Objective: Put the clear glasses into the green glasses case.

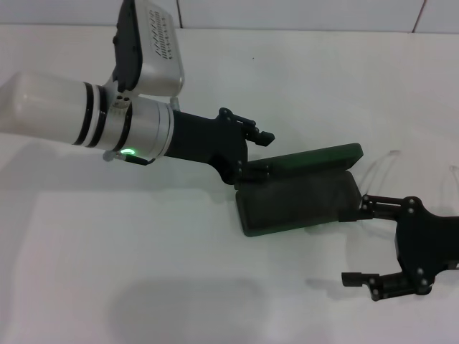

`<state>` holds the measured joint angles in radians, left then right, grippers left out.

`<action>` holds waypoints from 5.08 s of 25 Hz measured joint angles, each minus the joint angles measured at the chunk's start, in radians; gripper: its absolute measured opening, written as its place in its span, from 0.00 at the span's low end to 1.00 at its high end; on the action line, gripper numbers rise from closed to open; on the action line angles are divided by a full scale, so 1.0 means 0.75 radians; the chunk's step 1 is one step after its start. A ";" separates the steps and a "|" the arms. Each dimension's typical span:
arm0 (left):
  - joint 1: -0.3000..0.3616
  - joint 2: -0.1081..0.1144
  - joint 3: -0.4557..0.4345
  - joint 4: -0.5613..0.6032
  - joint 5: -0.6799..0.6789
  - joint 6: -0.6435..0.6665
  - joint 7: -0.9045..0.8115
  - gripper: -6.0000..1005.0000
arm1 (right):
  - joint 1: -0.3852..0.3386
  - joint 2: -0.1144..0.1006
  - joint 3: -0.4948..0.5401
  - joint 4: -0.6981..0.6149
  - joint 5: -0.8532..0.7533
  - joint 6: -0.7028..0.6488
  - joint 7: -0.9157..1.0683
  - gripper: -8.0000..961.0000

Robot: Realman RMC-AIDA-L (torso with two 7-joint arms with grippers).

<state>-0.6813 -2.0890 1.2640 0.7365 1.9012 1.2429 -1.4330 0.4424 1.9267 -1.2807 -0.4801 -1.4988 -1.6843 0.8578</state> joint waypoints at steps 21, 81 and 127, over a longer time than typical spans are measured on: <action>0.073 0.003 0.009 0.111 0.207 -0.002 -0.149 0.53 | -0.004 -0.002 0.001 0.000 0.000 0.000 -0.013 0.89; 0.359 -0.003 0.007 -0.380 -0.884 0.368 0.609 0.53 | -0.078 0.004 0.779 -0.057 0.011 0.116 0.257 0.89; -0.176 -0.025 1.227 0.047 -0.931 -0.675 -0.215 0.53 | -0.125 0.067 0.908 -0.061 0.000 0.276 0.259 0.89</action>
<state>-0.8136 -2.1076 2.1846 0.7721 1.2030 0.7363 -1.5941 0.3485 1.9773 -0.5997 -0.5256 -1.4988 -1.4771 1.0522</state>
